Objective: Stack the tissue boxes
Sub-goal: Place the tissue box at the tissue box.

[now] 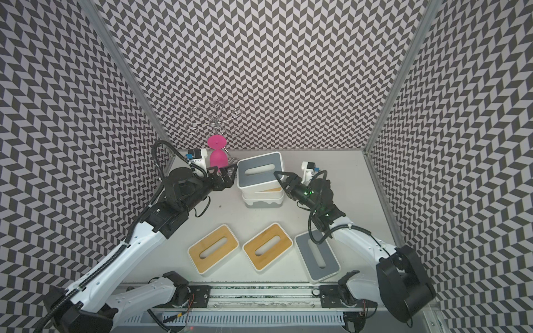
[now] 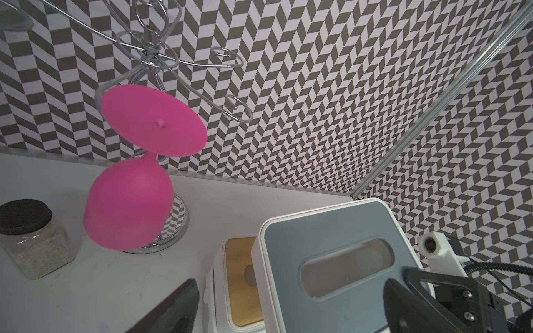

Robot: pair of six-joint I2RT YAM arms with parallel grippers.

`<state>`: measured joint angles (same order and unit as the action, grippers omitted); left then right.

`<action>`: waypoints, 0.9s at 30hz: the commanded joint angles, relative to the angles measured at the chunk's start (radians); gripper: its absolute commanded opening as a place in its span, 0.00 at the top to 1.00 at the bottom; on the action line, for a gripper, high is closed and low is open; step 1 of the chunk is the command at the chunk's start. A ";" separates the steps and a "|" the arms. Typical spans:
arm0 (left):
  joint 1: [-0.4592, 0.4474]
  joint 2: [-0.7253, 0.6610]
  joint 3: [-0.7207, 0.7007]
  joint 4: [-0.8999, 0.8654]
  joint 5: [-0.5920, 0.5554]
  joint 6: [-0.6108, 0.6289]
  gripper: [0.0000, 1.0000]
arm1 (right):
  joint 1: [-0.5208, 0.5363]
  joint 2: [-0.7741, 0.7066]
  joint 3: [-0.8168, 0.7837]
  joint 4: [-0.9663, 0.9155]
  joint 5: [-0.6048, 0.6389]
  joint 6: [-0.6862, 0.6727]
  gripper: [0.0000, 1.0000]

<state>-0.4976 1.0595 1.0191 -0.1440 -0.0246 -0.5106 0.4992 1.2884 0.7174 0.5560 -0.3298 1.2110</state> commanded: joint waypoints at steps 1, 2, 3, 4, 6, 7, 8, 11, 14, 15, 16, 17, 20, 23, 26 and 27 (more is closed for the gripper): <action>0.037 0.013 -0.025 0.066 0.074 -0.060 0.01 | 0.009 0.025 0.022 0.151 0.040 0.055 0.73; 0.047 0.019 -0.033 0.078 0.088 -0.067 0.00 | 0.011 0.036 0.023 0.158 0.041 0.056 0.73; 0.059 0.026 -0.043 0.092 0.102 -0.075 0.00 | 0.012 0.048 0.028 0.158 0.048 0.055 0.73; 0.074 0.032 -0.050 0.103 0.120 -0.083 0.00 | 0.013 0.058 0.030 0.156 0.056 0.056 0.73; 0.087 0.053 -0.058 0.124 0.150 -0.092 0.00 | 0.012 0.076 0.032 0.168 0.067 0.058 0.73; 0.093 0.066 -0.059 0.130 0.157 -0.095 0.01 | 0.012 0.085 0.036 0.168 0.068 0.059 0.73; 0.096 0.076 -0.059 0.135 0.166 -0.095 0.00 | 0.013 0.091 0.040 0.172 0.068 0.058 0.73; 0.105 0.107 -0.059 0.151 0.195 -0.095 0.01 | 0.012 0.111 0.047 0.170 0.082 0.057 0.73; 0.108 0.131 -0.061 0.169 0.205 -0.097 0.00 | 0.013 0.126 0.051 0.180 0.095 0.055 0.72; 0.109 0.138 -0.060 0.173 0.207 -0.098 0.00 | 0.013 0.132 0.053 0.180 0.099 0.055 0.73; 0.110 0.144 -0.063 0.181 0.212 -0.099 0.01 | 0.012 0.139 0.055 0.182 0.103 0.055 0.72; 0.111 0.148 -0.063 0.185 0.218 -0.098 0.00 | 0.012 0.147 0.059 0.183 0.104 0.056 0.72; 0.113 0.163 -0.062 0.193 0.217 -0.099 0.00 | 0.012 0.175 0.072 0.194 0.095 0.062 0.71; 0.114 0.178 -0.060 0.192 0.220 -0.100 0.01 | 0.012 0.192 0.073 0.199 0.102 0.069 0.70; 0.116 0.193 -0.057 0.188 0.218 -0.107 0.00 | 0.012 0.205 0.077 0.194 0.095 0.066 0.67; 0.116 0.201 -0.057 0.191 0.224 -0.107 0.01 | 0.012 0.206 0.082 0.177 0.095 0.060 0.64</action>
<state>-0.3901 1.2469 0.9630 0.0181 0.1825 -0.6025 0.5076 1.4914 0.7540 0.6296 -0.2390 1.2438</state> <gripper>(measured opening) 0.995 0.604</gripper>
